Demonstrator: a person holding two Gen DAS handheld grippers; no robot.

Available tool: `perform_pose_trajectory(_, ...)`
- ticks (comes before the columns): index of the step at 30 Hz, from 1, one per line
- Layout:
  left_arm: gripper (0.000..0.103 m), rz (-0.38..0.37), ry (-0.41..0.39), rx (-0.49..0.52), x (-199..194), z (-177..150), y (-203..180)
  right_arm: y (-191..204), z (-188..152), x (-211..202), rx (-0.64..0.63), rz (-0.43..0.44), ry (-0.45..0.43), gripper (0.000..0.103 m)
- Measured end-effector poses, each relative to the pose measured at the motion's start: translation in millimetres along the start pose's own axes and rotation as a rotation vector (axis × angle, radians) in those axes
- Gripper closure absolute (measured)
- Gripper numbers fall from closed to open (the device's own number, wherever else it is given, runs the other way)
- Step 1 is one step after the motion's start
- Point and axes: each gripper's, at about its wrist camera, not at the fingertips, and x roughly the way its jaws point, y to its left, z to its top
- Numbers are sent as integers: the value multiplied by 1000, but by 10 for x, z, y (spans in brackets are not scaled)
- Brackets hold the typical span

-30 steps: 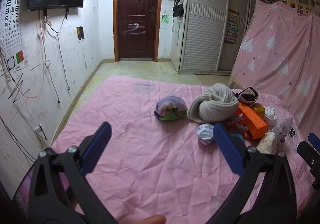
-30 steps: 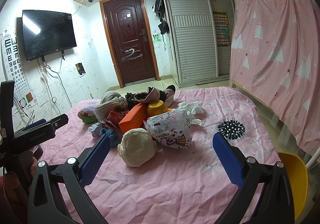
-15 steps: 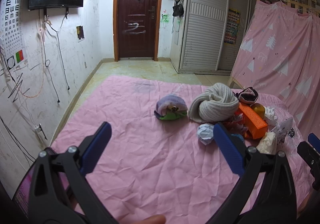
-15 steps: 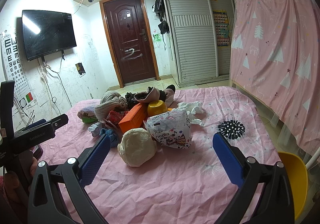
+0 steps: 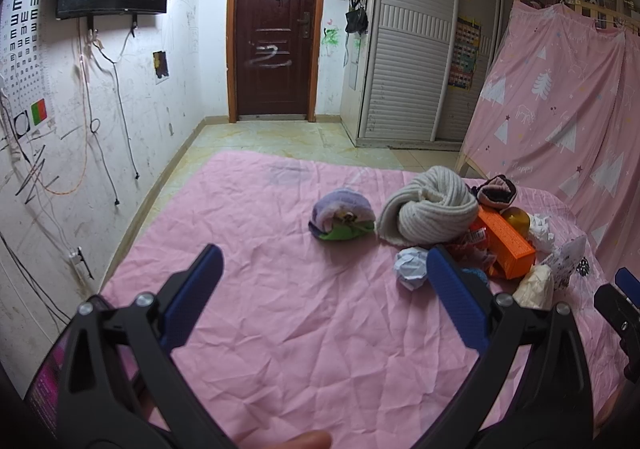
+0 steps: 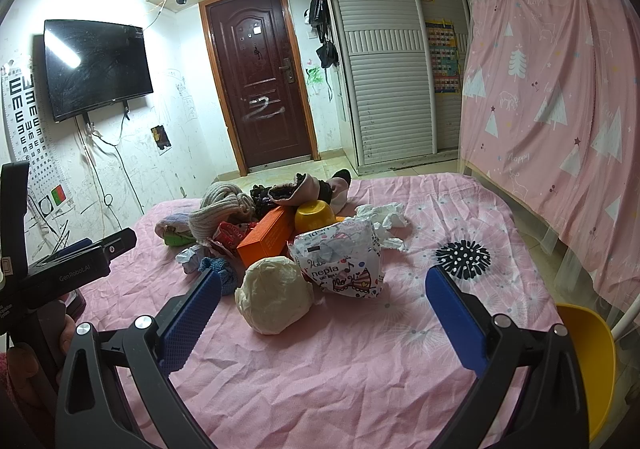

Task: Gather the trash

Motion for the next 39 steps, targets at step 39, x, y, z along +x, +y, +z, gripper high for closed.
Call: perform_pose_trajectory(39,5,-36,62,100,122,-3,-273,2,21,136,-11,46,98,8)
